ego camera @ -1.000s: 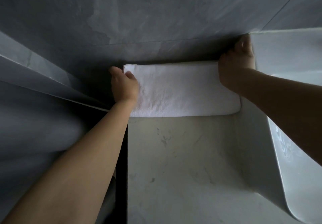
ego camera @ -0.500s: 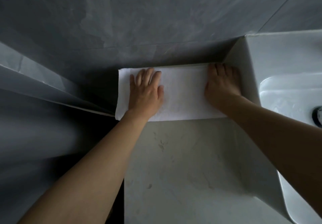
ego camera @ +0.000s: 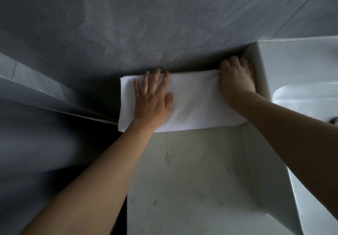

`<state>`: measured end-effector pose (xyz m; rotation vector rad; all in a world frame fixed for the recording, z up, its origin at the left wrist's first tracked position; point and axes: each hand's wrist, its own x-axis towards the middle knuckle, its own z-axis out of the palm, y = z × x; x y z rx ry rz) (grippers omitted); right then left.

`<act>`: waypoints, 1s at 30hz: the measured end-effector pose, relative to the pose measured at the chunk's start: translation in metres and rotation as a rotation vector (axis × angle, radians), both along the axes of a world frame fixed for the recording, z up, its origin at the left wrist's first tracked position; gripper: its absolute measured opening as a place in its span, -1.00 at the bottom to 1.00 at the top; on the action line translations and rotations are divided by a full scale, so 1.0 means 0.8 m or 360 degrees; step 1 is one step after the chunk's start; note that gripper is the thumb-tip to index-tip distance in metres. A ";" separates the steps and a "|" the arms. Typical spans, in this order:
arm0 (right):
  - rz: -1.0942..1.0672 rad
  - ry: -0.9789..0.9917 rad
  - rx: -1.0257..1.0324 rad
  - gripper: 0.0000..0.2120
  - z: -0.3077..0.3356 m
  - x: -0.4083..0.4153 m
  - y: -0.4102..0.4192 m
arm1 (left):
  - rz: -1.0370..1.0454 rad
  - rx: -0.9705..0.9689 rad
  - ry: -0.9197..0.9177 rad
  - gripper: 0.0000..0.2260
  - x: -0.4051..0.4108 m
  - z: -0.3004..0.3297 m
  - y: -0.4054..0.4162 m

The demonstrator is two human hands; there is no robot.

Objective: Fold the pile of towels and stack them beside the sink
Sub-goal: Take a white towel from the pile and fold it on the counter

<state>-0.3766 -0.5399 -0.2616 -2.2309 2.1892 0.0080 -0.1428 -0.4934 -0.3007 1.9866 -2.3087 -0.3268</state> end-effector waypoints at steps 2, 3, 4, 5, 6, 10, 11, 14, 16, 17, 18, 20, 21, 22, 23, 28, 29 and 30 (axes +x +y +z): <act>-0.0026 -0.0034 -0.0011 -0.80 -0.006 0.001 0.004 | -0.0043 -0.0016 0.0121 -0.45 -0.004 0.004 0.008; -0.0037 -0.0033 -0.0011 -0.79 -0.009 0.001 0.005 | -0.0092 -0.0031 0.0157 -0.44 -0.007 0.007 0.013; -0.0045 -0.0022 -0.0006 -0.78 -0.011 0.001 0.005 | -0.0149 -0.0041 0.0155 -0.43 -0.012 0.007 0.018; -0.0053 -0.0011 -0.0006 -0.76 -0.014 0.002 0.005 | -0.0198 -0.0033 0.0126 -0.42 -0.016 0.005 0.022; -0.0064 -0.0007 -0.0021 -0.74 -0.016 0.003 0.005 | -0.0224 0.0000 0.0081 -0.41 -0.019 0.002 0.025; 0.0057 -0.0146 -0.0141 -0.63 -0.018 0.018 0.020 | -0.0173 0.0120 -0.0047 -0.39 -0.022 -0.015 0.024; 0.0149 -0.0209 -0.0115 -0.60 -0.020 0.025 0.029 | -0.0155 0.0108 -0.0050 -0.40 -0.023 -0.018 0.024; 0.0347 -0.0251 0.0031 -0.48 -0.040 0.032 0.057 | -0.0112 0.0060 -0.0046 -0.43 -0.024 -0.023 0.024; 0.0299 -0.0228 0.0171 -0.42 -0.059 0.026 0.067 | -0.0099 0.0051 -0.0056 -0.43 -0.024 -0.027 0.025; 0.0259 -0.0225 0.0204 -0.40 -0.068 0.021 0.068 | -0.0098 0.0046 -0.0072 -0.43 -0.023 -0.028 0.025; 0.0230 -0.0227 0.0213 -0.39 -0.075 0.017 0.067 | -0.0092 0.0045 -0.0090 -0.42 -0.021 -0.030 0.024; 0.0214 -0.0216 0.0218 -0.38 -0.082 0.012 0.063 | -0.0036 0.0060 -0.0116 -0.41 -0.012 -0.033 0.023; 0.0201 -0.0209 0.0221 -0.37 -0.084 0.010 0.061 | 0.0010 0.0067 -0.0135 -0.40 -0.006 -0.034 0.023; 0.0175 -0.0201 0.0217 -0.35 -0.085 0.007 0.060 | 0.0058 0.0067 -0.0157 -0.39 0.000 -0.035 0.023; 0.0140 -0.0191 0.0204 -0.34 -0.085 0.004 0.060 | 0.0104 0.0068 -0.0172 -0.38 0.007 -0.035 0.024; 0.0063 -0.0225 0.0137 -0.33 -0.086 -0.002 0.059 | 0.0312 0.0067 -0.0195 -0.35 0.028 -0.040 0.024; 0.0066 -0.0230 0.0153 -0.33 -0.085 -0.001 0.058 | 0.0353 0.0080 -0.0190 -0.35 0.027 -0.041 0.023; 0.0061 -0.0230 0.0178 -0.32 -0.083 0.000 0.056 | 0.0376 0.0104 -0.0185 -0.34 0.026 -0.040 0.022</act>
